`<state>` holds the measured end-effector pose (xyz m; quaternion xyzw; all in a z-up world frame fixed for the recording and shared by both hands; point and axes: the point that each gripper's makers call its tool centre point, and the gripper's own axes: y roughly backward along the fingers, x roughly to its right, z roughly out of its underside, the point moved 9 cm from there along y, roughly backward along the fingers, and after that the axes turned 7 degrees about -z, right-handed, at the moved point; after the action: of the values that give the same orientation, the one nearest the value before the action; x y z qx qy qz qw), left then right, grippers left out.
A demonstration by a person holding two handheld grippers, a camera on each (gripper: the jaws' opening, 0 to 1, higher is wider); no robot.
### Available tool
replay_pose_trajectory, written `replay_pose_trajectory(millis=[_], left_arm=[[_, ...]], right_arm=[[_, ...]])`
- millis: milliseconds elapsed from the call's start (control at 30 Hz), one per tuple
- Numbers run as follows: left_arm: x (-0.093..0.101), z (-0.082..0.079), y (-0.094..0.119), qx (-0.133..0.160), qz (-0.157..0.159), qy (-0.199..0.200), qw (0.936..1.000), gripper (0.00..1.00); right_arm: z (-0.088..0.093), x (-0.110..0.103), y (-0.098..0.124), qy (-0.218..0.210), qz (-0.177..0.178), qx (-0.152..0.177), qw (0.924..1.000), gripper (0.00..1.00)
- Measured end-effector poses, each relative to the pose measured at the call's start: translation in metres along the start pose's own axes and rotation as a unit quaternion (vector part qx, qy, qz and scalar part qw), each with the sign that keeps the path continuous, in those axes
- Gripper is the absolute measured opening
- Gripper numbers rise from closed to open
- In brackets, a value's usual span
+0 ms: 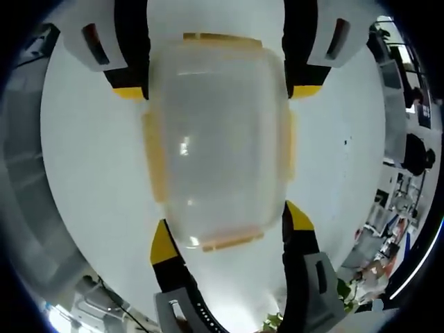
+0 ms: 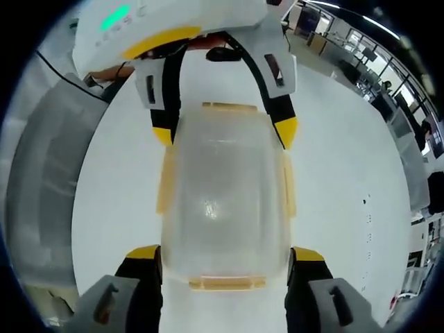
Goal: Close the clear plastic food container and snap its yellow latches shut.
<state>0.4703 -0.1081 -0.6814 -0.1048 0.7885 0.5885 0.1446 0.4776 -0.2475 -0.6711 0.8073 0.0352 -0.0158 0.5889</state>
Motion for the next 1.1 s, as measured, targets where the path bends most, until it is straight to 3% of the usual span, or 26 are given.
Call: replay_pose_trajectory(millis=[467, 1100], left_arm=[[-0.010, 0.026, 0.004, -0.007, -0.005, 0.002, 1.0000, 0.77], [-0.020, 0.029, 0.000, -0.008, -0.014, 0.012, 0.9998, 0.77]], right_arm=[[-0.023, 0.011, -0.006, 0.006, 0.004, 0.011, 0.9999, 0.72], [-0.023, 0.025, -0.009, 0.034, 0.012, 0.001, 0.9994, 0.73]])
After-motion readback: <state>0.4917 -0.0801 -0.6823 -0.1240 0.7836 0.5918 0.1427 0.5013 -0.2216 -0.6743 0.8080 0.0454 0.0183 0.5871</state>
